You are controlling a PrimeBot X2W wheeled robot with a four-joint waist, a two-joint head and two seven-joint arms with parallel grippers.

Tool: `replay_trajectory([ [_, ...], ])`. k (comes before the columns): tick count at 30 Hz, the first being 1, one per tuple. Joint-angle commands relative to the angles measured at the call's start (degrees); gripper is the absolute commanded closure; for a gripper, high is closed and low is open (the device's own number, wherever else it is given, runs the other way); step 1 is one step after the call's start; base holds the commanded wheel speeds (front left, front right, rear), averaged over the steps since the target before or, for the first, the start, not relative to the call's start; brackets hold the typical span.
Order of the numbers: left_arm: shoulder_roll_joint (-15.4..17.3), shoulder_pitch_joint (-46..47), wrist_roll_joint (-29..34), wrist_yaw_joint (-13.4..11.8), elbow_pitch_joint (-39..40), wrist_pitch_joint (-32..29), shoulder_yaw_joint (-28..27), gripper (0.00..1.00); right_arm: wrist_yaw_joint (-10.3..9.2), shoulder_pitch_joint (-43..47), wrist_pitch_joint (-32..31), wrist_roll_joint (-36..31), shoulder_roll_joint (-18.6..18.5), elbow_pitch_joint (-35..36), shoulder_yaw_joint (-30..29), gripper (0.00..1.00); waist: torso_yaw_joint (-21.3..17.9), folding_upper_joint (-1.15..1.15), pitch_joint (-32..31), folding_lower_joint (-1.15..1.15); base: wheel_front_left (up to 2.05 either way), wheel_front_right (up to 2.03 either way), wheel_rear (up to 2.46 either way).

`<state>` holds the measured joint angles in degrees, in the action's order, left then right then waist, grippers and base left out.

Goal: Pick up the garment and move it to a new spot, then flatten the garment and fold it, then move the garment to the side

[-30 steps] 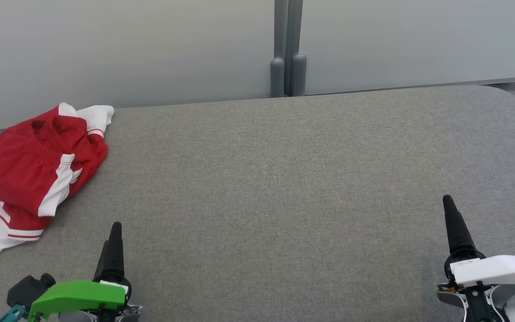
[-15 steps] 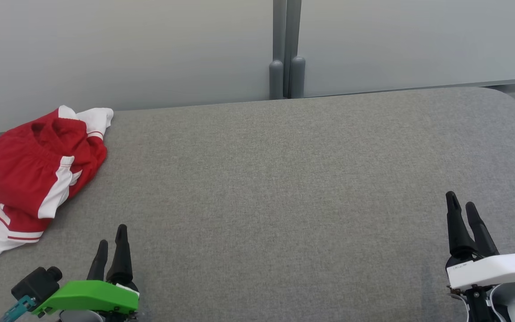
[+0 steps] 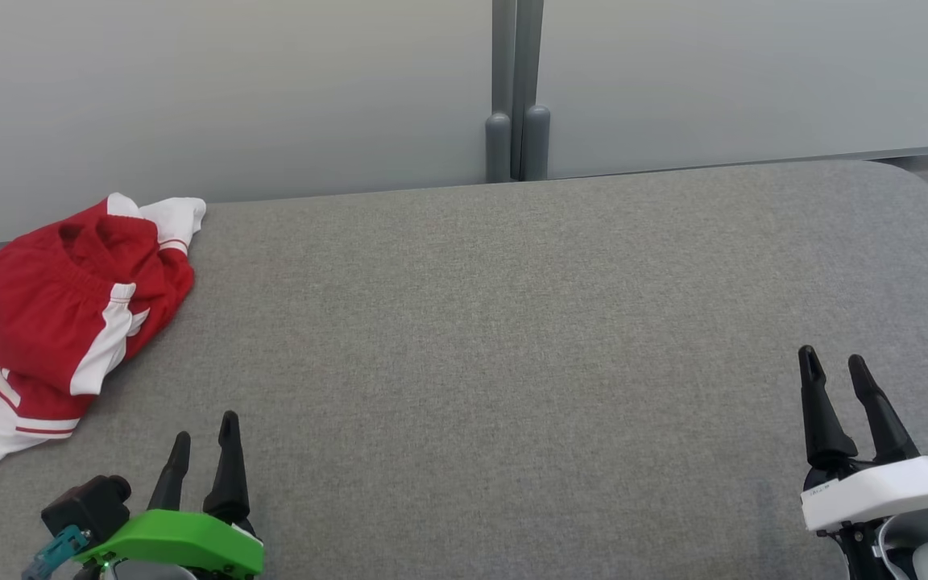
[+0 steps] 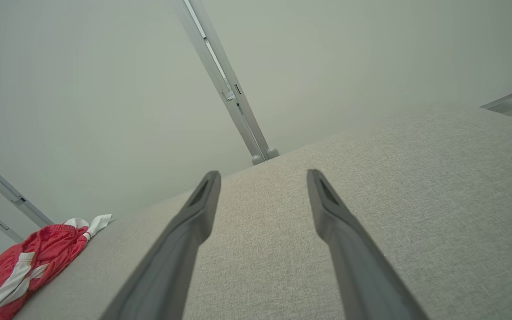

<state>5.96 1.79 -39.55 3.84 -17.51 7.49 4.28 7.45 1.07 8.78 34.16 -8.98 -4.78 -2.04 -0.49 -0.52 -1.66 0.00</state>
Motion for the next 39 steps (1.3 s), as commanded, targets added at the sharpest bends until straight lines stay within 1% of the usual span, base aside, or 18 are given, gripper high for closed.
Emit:
replay_trajectory([
  [1, 0.6, -0.2, 1.8, 0.0, 0.2, 0.6, 0.2, 0.0, 0.04, 0.4, 0.6, -2.1, -0.7, 0.4, 0.1, 0.0, 0.0, 0.29, -0.1, 0.0, 0.0, 0.0, 0.0],
  [6, 1.3, -0.6, 6.4, 0.0, 0.4, 1.4, 0.3, 0.0, 0.04, 0.7, 1.3, -5.9, -1.4, 0.5, 0.2, 0.0, 0.0, 0.31, -0.2, 0.0, 0.0, 0.0, 0.0],
  [19, 1.2, -1.9, 15.6, 0.4, 1.2, 3.3, 0.2, 0.0, 0.04, 0.7, 2.9, -13.1, -2.9, 0.6, 0.4, 0.0, -0.3, 0.37, -0.5, 0.0, 0.0, 0.0, 0.0],
  [39, 0.4, -3.2, 25.1, 2.0, -1.0, 6.0, -1.0, 0.0, 0.05, 1.2, 5.0, -18.5, -4.3, -0.4, 0.2, 0.0, -0.4, 0.45, -1.1, 0.0, 0.0, 0.0, 0.0],
])
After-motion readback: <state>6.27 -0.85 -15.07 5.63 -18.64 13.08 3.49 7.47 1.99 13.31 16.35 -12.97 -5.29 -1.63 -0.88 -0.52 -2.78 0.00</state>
